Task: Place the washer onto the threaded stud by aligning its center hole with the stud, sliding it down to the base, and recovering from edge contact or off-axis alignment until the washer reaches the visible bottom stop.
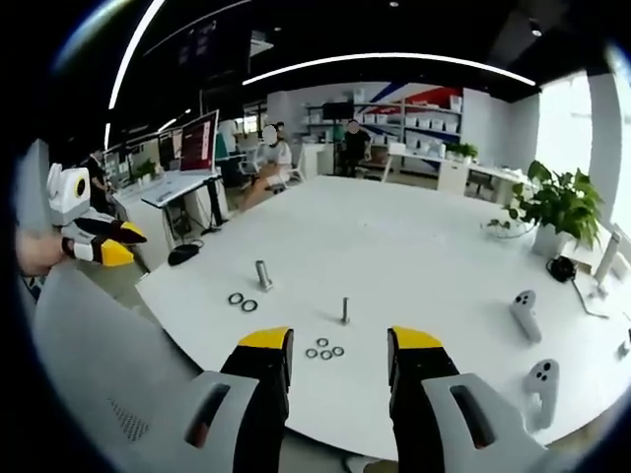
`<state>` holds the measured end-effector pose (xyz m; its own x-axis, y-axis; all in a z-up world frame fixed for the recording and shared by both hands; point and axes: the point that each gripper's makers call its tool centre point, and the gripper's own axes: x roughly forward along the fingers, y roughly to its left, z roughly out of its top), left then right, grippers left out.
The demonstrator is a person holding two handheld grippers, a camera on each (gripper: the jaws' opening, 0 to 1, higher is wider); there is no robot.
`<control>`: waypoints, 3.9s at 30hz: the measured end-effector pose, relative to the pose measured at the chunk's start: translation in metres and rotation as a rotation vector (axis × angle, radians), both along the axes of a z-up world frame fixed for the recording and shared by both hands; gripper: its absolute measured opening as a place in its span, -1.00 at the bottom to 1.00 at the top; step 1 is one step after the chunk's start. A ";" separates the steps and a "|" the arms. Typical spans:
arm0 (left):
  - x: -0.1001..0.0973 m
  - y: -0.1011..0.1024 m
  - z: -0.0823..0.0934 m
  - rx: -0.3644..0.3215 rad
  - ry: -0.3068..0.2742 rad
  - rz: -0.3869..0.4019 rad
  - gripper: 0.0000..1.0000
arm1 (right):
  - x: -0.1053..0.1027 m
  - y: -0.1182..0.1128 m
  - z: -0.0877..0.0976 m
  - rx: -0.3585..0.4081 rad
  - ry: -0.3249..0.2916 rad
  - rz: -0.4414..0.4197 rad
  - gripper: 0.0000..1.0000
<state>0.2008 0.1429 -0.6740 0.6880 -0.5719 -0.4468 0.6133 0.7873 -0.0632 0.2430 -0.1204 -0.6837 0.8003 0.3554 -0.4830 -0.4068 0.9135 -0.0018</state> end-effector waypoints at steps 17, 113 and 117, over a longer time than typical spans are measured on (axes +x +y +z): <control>-0.001 0.001 -0.002 -0.008 0.013 0.006 -0.42 | 0.001 -0.003 -0.003 -0.014 0.008 -0.012 -0.19; -0.003 0.011 -0.028 0.096 0.118 0.030 -0.41 | -0.009 0.016 -0.014 0.010 0.072 0.079 -0.19; -0.007 0.006 -0.030 0.082 0.135 0.005 -0.40 | -0.008 0.013 -0.015 0.001 0.082 0.060 -0.20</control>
<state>0.1937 0.1491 -0.7042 0.6214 -0.5264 -0.5803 0.5994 0.7964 -0.0805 0.2349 -0.1072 -0.6989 0.7354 0.4016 -0.5458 -0.4591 0.8877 0.0347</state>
